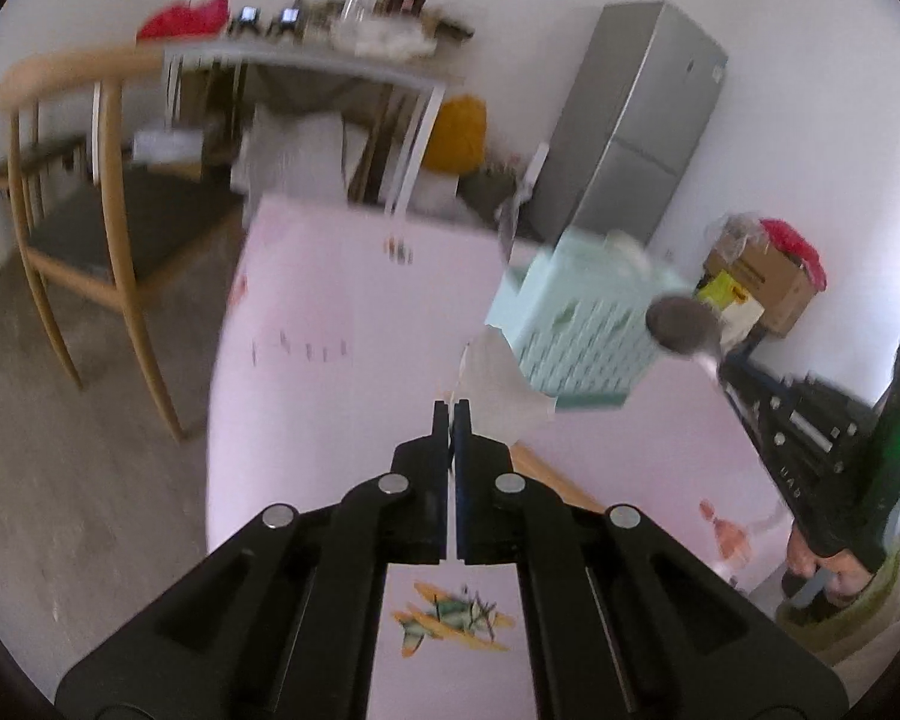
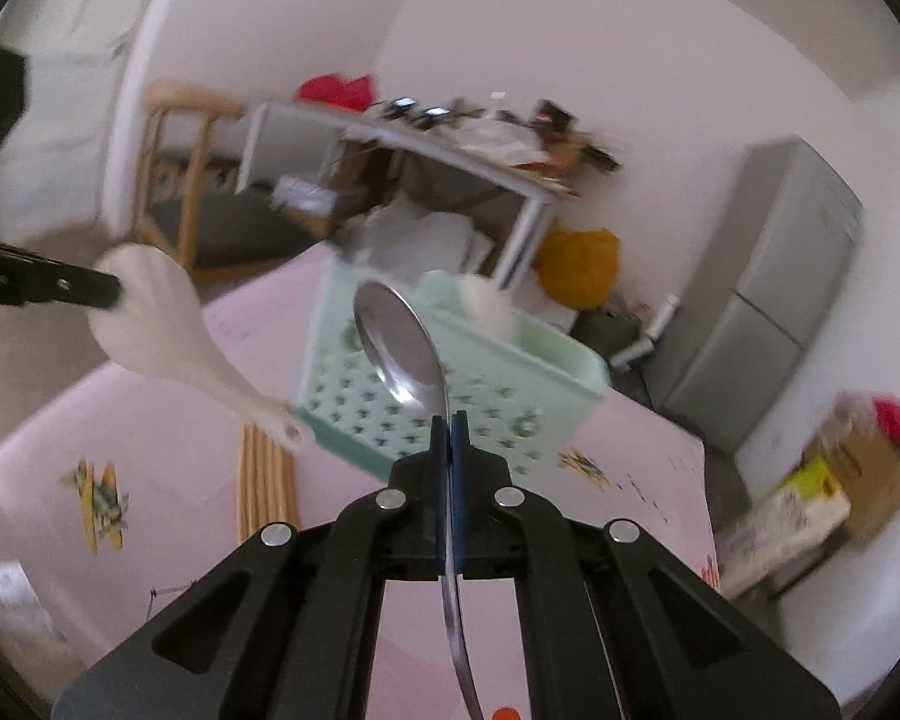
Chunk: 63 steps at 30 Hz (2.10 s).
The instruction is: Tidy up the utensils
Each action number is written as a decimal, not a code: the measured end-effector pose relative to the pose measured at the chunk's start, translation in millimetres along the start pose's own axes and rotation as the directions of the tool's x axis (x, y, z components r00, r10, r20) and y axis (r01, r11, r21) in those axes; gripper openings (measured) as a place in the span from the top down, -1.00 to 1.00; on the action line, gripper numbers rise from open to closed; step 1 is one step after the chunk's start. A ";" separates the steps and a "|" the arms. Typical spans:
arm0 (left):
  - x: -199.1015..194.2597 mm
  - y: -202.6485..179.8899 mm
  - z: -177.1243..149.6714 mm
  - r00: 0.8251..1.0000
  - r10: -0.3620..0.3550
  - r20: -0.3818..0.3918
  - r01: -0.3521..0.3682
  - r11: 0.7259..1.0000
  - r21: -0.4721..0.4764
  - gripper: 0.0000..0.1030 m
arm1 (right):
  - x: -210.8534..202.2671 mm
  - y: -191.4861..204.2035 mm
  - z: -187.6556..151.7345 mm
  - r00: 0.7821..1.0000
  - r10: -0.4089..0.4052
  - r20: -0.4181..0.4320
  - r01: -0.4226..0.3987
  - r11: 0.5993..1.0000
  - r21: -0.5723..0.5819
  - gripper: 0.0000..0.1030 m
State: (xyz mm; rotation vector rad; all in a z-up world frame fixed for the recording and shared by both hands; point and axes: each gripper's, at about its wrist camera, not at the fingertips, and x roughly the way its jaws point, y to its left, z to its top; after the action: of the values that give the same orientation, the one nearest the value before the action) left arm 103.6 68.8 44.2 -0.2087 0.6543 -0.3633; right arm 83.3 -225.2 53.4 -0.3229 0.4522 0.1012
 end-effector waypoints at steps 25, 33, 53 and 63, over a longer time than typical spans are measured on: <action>30.2 -132.6 116.1 0.959 0.277 0.065 -0.249 0.705 0.664 0.99 | -24.9 -75.8 -48.9 0.998 0.001 0.057 -0.018 0.949 0.314 0.97; 86.5 -152.4 129.9 0.930 0.353 -0.098 -0.162 0.636 0.755 0.99 | -23.9 -84.3 -58.7 0.998 0.017 0.065 -0.039 0.934 0.355 0.97; 59.9 -97.1 157.9 1.000 0.002 -0.016 0.003 0.956 0.292 -0.09 | -31.0 -129.7 -32.1 0.970 0.116 0.216 -0.211 0.842 0.496 0.97; 28.0 -45.6 102.6 1.000 -0.005 0.021 0.003 0.997 0.081 -0.26 | 20.1 -150.6 31.0 0.867 0.296 0.401 -0.477 0.726 0.496 0.97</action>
State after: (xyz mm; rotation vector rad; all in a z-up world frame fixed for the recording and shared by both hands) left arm 176.5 23.7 122.0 -0.1360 0.6173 -0.3901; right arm 139.2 -356.7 113.5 0.4077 0.2249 0.4141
